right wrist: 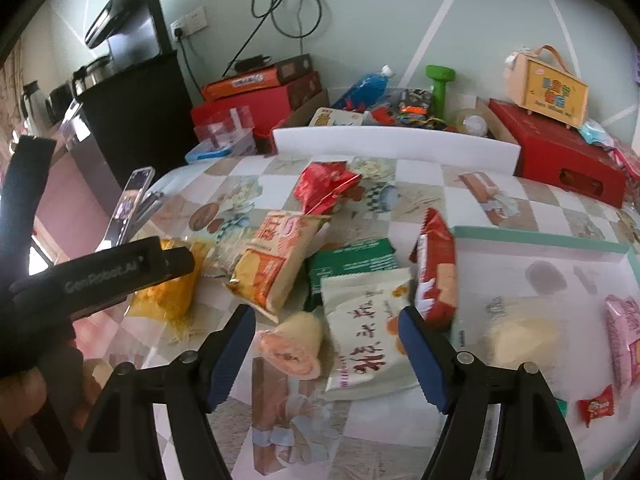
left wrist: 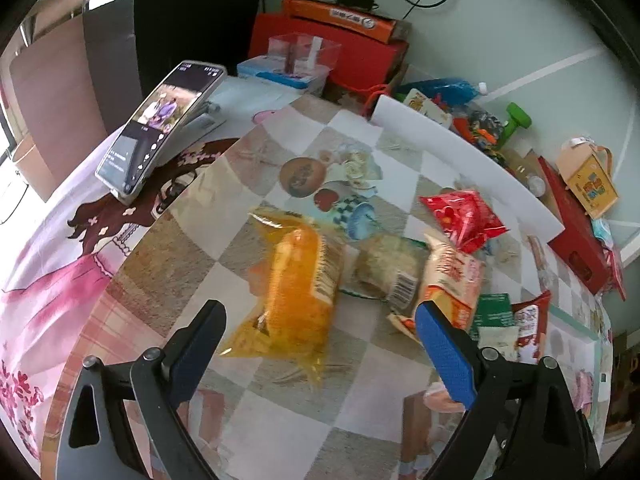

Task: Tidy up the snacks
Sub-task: 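Move left gripper to yellow bread bag while right gripper approaches round orange cake, then close left gripper on yellow bread bag while right gripper closes on round orange cake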

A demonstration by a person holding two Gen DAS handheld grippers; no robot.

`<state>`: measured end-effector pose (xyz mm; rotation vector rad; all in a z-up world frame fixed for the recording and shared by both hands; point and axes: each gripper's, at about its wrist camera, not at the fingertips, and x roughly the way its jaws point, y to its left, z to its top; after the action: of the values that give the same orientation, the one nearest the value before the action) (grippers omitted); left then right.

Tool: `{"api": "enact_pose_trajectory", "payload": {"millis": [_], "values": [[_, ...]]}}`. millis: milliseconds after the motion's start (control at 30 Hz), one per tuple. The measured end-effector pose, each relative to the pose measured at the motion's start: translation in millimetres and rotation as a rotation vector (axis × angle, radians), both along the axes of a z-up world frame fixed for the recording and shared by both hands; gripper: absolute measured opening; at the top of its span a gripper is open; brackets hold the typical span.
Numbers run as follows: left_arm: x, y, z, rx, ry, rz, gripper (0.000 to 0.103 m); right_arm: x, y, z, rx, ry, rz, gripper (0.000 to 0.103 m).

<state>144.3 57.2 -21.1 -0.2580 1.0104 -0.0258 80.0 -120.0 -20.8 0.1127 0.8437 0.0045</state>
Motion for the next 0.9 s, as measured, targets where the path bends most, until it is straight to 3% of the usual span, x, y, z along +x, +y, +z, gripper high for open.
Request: {"api": "enact_pose_trajectory", "payload": {"millis": [300,433,667,733,900], "values": [[9,8,-19,0.000,0.026,0.010,0.095,6,17,-24,-0.015,0.061,0.048,0.066],[13,7,-25,0.017,0.031,0.009,0.089,6,21,-26,-0.043,0.048,0.056,0.066],[15,1,-35,0.050,0.041,0.003,0.087,4,29,-27,-0.080,0.041,0.081,0.066],[14,0,-35,0.064,0.037,0.003,0.074,3,30,-27,-0.074,0.040,0.088,0.065],[14,-2,-35,0.084,0.029,-0.006,0.058,3,32,-29,-0.077,0.036,0.092,0.065]]}}
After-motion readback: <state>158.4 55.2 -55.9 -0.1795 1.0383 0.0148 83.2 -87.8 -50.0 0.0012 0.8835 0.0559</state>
